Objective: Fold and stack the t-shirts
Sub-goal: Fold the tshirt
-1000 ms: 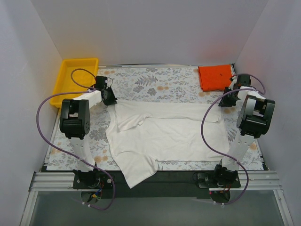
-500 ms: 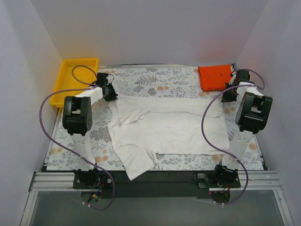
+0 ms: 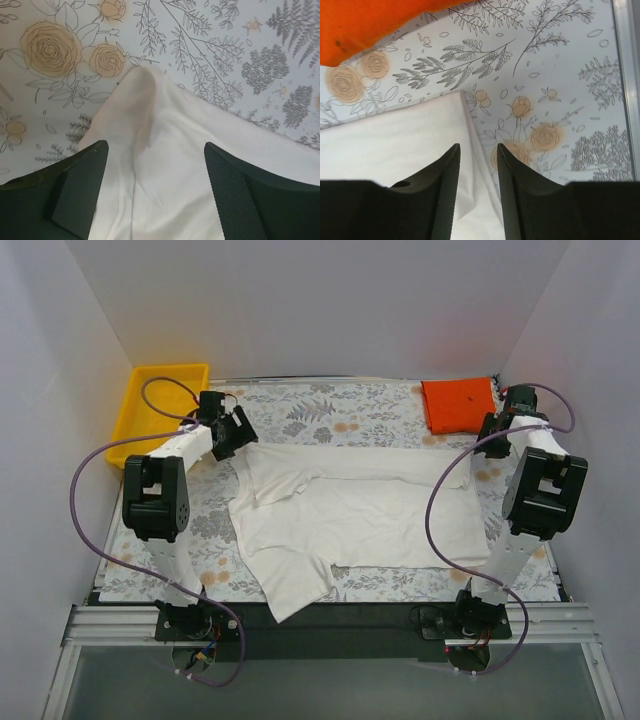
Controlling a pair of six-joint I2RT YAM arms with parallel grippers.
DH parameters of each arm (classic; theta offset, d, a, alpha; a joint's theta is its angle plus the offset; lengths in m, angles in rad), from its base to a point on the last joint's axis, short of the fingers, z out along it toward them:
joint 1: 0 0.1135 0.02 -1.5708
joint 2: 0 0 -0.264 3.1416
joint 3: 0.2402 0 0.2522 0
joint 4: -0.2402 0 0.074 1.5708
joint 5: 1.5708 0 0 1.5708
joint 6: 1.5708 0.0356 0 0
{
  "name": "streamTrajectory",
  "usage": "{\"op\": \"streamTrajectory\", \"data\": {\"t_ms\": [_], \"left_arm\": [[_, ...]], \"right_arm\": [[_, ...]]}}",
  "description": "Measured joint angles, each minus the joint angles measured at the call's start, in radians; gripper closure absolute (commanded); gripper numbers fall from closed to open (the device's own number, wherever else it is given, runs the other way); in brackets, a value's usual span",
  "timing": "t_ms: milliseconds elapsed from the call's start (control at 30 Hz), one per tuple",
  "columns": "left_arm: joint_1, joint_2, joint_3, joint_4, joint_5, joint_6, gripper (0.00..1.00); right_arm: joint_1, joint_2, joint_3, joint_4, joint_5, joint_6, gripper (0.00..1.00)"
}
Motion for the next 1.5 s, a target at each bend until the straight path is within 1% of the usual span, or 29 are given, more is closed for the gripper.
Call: {"op": "streamTrajectory", "data": {"t_ms": [33, 100, 200, 267, 300, 400, 500, 600, 833, 967, 1267, 1300, 1367, 1467, 1500], "left_arm": [[-0.002, -0.032, -0.009, -0.013, -0.005, -0.008, 0.23], [-0.007, -0.105, -0.029, -0.029, -0.015, -0.021, 0.22], [-0.016, -0.235, -0.078, -0.044, -0.020, -0.030, 0.22], [-0.021, -0.322, -0.121, -0.051, -0.020, -0.033, 0.22], [-0.022, -0.366, -0.153, -0.049, -0.018, -0.033, 0.22], [-0.027, -0.482, -0.254, -0.065, -0.006, -0.034, 0.22], [-0.027, -0.576, -0.364, -0.077, 0.010, -0.034, 0.22], [-0.029, -0.642, -0.465, -0.091, 0.034, -0.035, 0.22], [-0.032, -0.689, -0.595, -0.094, 0.100, -0.037, 0.22], [-0.032, -0.697, -0.608, -0.091, 0.123, -0.040, 0.22], [-0.032, -0.705, -0.612, -0.077, 0.135, -0.043, 0.22], [-0.032, -0.705, -0.612, -0.076, 0.136, -0.043, 0.22], [-0.033, -0.705, -0.612, -0.074, 0.138, -0.043, 0.23], [-0.033, -0.705, -0.612, -0.074, 0.138, -0.043, 0.22], [-0.033, -0.705, -0.612, -0.074, 0.138, -0.043, 0.22]], "right_arm": [[0.000, -0.039, -0.021, -0.002, 0.003, 0.020, 0.61], [0.000, -0.114, -0.066, 0.001, 0.005, 0.055, 0.61], [0.000, -0.209, -0.134, 0.007, -0.011, 0.102, 0.64], [-0.001, -0.245, -0.179, 0.011, -0.027, 0.124, 0.66], [-0.002, -0.254, -0.204, 0.016, -0.037, 0.135, 0.69], [-0.011, -0.261, -0.280, 0.032, -0.068, 0.166, 0.73], [-0.027, -0.261, -0.340, 0.038, -0.089, 0.189, 0.74], [-0.035, -0.259, -0.362, 0.055, -0.105, 0.203, 0.74], [-0.040, -0.213, -0.362, 0.128, -0.120, 0.202, 0.72], [-0.041, -0.184, -0.362, 0.142, -0.138, 0.198, 0.71], [-0.041, -0.179, -0.362, 0.147, -0.179, 0.173, 0.71], [-0.041, -0.179, -0.362, 0.148, -0.184, 0.171, 0.72], [-0.041, -0.179, -0.362, 0.148, -0.189, 0.167, 0.76], [-0.041, -0.179, -0.362, 0.147, -0.189, 0.154, 0.89], [-0.041, -0.179, -0.362, 0.146, -0.188, 0.147, 0.91]]}}
